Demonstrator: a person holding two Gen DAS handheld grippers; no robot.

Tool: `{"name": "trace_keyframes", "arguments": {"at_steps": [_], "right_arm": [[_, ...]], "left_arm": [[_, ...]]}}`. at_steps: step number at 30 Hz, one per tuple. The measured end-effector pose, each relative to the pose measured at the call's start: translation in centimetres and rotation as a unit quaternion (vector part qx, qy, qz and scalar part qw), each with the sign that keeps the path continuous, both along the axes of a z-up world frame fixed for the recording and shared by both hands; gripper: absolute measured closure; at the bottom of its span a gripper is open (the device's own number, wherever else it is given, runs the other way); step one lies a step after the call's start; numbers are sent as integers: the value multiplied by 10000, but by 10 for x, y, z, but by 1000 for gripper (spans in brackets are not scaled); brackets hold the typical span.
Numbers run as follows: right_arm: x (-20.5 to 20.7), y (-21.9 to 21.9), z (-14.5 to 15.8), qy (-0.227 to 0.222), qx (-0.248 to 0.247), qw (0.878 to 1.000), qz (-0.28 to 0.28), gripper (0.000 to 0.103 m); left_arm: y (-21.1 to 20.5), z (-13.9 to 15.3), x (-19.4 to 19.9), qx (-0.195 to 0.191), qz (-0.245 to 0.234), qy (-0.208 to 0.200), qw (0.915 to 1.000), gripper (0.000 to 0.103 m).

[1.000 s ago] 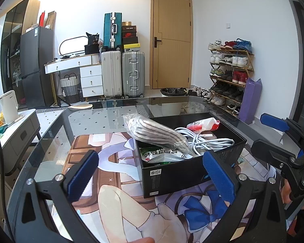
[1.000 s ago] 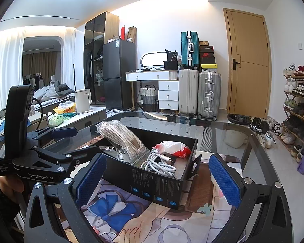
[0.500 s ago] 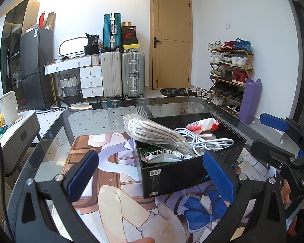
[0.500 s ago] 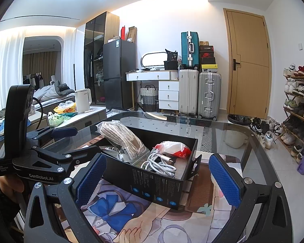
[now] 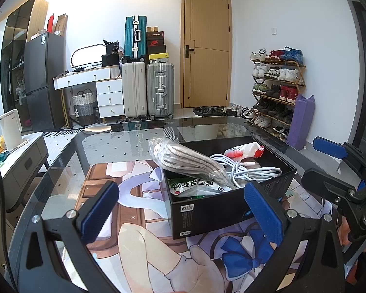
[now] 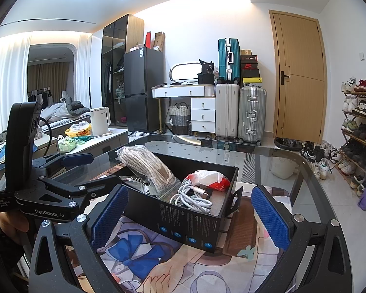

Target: Organize soft objects

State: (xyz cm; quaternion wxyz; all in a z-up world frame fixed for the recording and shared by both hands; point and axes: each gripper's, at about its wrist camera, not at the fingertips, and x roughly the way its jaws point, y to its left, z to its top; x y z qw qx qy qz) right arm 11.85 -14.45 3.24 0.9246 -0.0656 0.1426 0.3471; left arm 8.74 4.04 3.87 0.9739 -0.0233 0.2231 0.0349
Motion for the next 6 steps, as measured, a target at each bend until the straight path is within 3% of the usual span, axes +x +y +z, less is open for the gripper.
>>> {"name": "trace_keyframes", "arguments": {"at_steps": [6], "right_arm": [[0,0,0,4,0,10000,-1,0]], "left_arm": [[1,1,0,1,3,-11,10000,0]]}}
